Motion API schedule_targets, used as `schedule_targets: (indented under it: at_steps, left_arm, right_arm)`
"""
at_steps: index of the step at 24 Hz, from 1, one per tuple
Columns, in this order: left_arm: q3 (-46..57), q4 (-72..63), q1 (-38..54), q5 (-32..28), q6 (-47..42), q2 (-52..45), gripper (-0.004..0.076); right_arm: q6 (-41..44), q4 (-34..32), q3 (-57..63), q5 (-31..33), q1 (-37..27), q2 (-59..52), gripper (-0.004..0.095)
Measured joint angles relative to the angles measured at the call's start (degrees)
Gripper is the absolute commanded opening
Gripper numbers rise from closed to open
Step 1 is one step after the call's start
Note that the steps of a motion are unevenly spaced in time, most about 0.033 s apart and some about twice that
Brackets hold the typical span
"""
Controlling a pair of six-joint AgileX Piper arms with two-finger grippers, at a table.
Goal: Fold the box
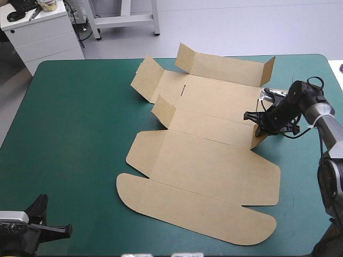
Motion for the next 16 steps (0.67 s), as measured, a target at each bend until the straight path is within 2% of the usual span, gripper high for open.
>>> schedule_targets:
  at_steps: [6, 12, 16]
  left_arm:
    - [0.0, 0.0, 0.0, 0.0, 0.0, 0.0, -0.001]
    - [0.0, 0.0, 0.0, 0.0, 0.0, 0.0, -0.001]
    - [0.0, 0.0, 0.0, 0.0, 0.0, 0.0, -0.001]
  right_arm:
    - [-7.96, 0.64, -0.3, 0.42, 0.25, 0.0, -0.0003]
    - [-23.98, -0.95, -3.38, 0.65, 4.6, 1.01, -0.0011]
    - [-33.01, -2.36, -9.54, 4.8, 8.38, 3.02, -0.002]
